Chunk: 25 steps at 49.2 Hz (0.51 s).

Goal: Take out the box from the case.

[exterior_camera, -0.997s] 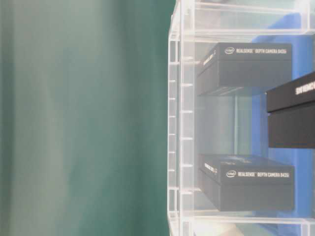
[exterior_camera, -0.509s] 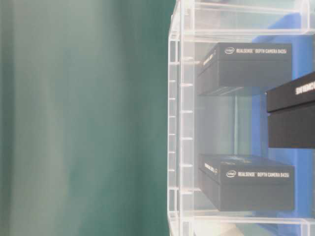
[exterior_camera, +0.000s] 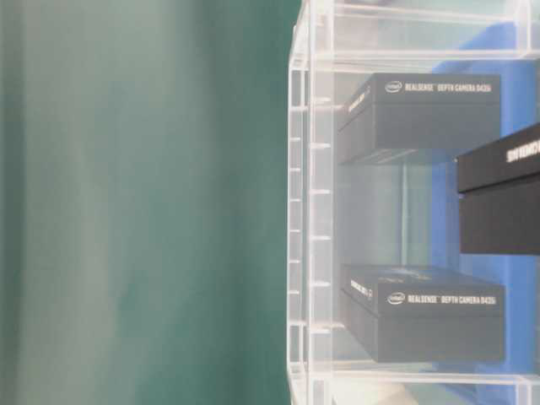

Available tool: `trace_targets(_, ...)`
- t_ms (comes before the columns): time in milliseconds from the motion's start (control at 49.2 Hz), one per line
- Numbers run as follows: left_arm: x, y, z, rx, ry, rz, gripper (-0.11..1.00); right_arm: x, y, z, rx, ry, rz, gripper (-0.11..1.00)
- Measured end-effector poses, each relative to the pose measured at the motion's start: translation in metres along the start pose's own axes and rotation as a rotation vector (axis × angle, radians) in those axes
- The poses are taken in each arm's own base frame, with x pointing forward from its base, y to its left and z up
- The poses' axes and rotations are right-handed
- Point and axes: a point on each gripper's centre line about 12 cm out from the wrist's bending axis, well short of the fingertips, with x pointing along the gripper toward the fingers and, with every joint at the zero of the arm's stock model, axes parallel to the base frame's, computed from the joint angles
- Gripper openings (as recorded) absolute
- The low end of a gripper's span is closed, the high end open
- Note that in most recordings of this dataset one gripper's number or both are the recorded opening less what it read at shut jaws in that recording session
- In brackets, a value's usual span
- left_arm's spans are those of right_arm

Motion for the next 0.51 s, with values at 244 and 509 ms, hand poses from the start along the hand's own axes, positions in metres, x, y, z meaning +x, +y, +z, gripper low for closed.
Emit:
trace_targets(244, 0.006, -0.033, 0.012, 0.027, 0.002, -0.013, 0.96, 0.000, 0.000, 0.000, -0.003, 0.000, 0.000, 0.94)
trace_targets(509, 0.012, -0.070, 0.026, 0.033, 0.011, -0.009, 0.96, 0.000, 0.000, 0.000, -0.003, 0.000, 0.000, 0.94)
